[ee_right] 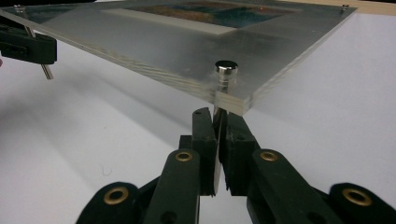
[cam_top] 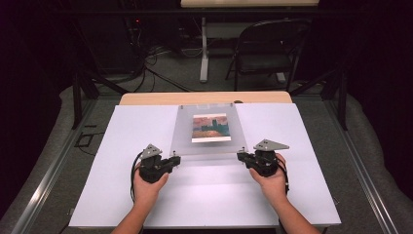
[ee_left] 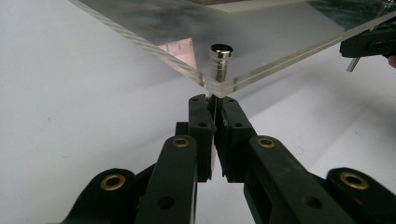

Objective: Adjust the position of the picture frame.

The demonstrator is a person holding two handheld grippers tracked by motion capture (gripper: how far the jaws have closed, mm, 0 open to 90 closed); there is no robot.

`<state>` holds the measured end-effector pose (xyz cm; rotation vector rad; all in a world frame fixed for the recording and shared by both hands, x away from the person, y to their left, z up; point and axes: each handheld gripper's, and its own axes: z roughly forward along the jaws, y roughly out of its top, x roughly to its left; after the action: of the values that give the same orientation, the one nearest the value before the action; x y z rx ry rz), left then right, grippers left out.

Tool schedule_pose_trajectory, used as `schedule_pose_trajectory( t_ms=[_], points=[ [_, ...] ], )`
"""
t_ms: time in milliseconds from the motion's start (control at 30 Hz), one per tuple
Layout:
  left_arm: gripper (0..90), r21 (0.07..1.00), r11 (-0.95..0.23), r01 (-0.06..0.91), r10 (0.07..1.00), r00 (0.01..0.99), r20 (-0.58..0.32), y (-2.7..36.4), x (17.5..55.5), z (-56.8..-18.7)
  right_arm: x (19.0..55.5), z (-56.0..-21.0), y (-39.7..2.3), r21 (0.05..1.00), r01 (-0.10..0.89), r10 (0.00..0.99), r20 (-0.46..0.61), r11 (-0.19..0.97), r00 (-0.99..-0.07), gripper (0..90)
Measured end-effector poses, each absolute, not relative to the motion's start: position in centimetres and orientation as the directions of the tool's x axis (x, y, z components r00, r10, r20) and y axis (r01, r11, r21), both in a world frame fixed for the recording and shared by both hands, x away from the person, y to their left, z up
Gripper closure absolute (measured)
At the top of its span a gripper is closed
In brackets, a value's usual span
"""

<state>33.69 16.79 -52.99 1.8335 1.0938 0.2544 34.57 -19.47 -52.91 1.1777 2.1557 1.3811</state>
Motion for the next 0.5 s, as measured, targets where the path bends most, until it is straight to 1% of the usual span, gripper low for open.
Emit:
schedule_pose_trajectory(
  t_ms=[200, 500],
  points=[
    [84.9, 0.802, -0.141, 0.580, 0.777, 0.567, -0.273, 17.1, 34.2, -53.5, 35.0, -53.2, -19.1, 0.856, 0.478, 0.775, 0.161, 0.200, -0.612, 84.8],
    [84.6, 0.792, -0.162, 0.589, 0.777, 0.571, -0.265, 16.7, 34.4, -54.5, 35.2, -54.4, -19.2, 0.842, 0.497, 0.784, 0.159, 0.209, -0.600, 84.8]
  ],
)
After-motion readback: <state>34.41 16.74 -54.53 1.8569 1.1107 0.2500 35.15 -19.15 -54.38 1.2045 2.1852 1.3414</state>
